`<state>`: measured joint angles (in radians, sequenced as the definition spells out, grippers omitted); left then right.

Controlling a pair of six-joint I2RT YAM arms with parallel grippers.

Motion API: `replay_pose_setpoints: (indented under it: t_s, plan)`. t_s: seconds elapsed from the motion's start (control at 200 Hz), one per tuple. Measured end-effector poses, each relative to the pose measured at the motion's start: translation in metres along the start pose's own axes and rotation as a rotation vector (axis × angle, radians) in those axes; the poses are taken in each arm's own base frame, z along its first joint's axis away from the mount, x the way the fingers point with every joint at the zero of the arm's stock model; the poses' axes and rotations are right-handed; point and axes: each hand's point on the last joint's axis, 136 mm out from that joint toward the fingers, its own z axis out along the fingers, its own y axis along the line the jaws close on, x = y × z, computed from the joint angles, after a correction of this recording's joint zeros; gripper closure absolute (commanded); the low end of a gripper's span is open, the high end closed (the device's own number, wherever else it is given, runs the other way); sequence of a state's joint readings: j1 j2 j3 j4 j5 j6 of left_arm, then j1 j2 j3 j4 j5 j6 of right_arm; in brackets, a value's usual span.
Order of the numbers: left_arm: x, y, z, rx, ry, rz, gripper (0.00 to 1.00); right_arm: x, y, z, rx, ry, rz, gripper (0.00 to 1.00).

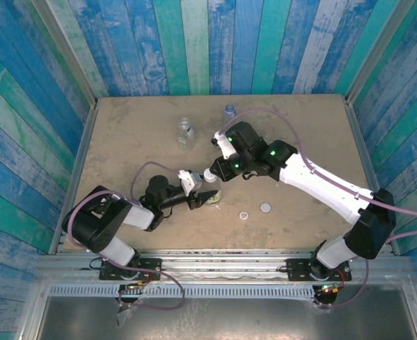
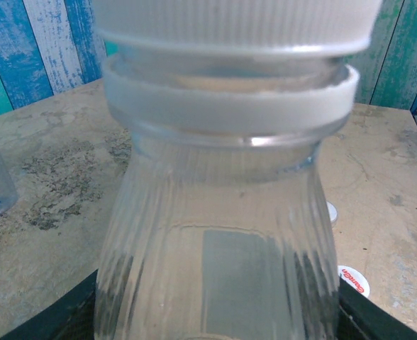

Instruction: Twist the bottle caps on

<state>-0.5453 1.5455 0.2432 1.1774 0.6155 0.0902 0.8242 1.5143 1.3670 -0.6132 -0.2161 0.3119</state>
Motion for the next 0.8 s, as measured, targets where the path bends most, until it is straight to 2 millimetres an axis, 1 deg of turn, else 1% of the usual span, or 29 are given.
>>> replay_pose_setpoints:
  t_s: [0.301, 0.361, 0.411, 0.466, 0.571, 0.626, 0.701, 0.796]
  plan:
    - [0.0, 0.0, 0.001, 0.005, 0.001, -0.001, 0.46, 0.017, 0.003, -0.008, -0.044, 0.015, 0.061, 0.79]
    - [0.0, 0.0, 0.001, 0.004, 0.002, -0.001, 0.46, 0.02, 0.003, -0.009, -0.051, 0.021, 0.068, 0.76]
    - [0.0, 0.0, 0.001, 0.005, 0.003, -0.002, 0.46, 0.021, 0.005, -0.009, -0.058, 0.025, 0.073, 0.72]
    - [0.0, 0.0, 0.001, 0.006, 0.004, -0.003, 0.46, 0.021, 0.005, -0.01, -0.061, 0.025, 0.071, 0.69]
    - [0.0, 0.0, 0.001, 0.008, 0.005, -0.001, 0.46, 0.018, 0.005, -0.012, -0.056, 0.011, 0.065, 0.62]
    - [0.0, 0.0, 0.002, 0.009, 0.006, -0.001, 0.46, 0.014, 0.004, -0.014, -0.052, -0.001, 0.061, 0.61]
    - [0.0, -0.001, 0.002, 0.012, 0.006, 0.001, 0.46, 0.007, 0.001, -0.016, -0.047, -0.021, 0.062, 0.61]
    - [0.0, -0.001, 0.002, 0.016, 0.008, 0.0, 0.46, -0.005, -0.004, -0.016, -0.042, -0.041, 0.063, 0.65]
